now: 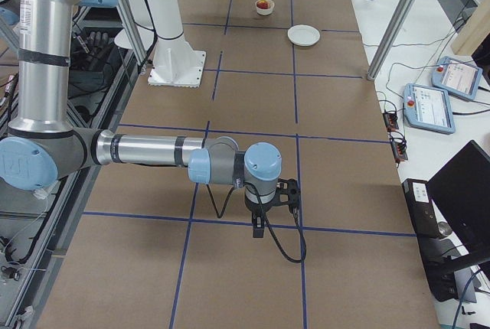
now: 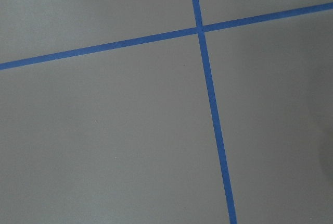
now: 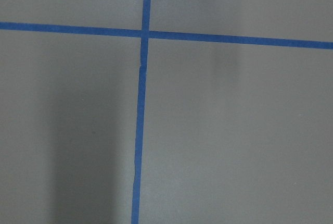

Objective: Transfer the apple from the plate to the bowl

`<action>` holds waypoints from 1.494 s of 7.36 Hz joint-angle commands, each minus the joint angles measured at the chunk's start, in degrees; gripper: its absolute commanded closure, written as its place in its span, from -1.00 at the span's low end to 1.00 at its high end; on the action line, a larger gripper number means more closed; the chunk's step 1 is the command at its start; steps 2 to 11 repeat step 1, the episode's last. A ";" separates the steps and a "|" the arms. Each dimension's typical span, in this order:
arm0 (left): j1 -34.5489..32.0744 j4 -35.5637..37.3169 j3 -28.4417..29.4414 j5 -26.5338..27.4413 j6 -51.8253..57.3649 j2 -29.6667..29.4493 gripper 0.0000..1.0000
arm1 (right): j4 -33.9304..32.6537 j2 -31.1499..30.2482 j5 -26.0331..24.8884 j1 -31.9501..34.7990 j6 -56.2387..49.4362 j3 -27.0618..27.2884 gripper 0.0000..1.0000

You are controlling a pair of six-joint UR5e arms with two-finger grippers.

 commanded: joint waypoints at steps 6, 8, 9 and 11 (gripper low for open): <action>-0.09 0.00 -0.29 -0.12 0.00 -0.24 -1.00 | 0.00 0.00 0.00 0.00 0.00 0.00 -1.00; -0.09 0.00 -0.29 -0.12 0.00 -0.24 -1.00 | 0.00 0.00 0.00 0.00 0.00 0.00 -1.00; -0.09 0.00 -0.29 -0.12 0.00 -0.24 -1.00 | 0.00 0.00 0.00 0.00 0.00 0.00 -1.00; -0.09 0.00 -0.29 -0.12 0.00 -0.24 -1.00 | 0.00 0.00 0.00 0.00 0.00 0.00 -1.00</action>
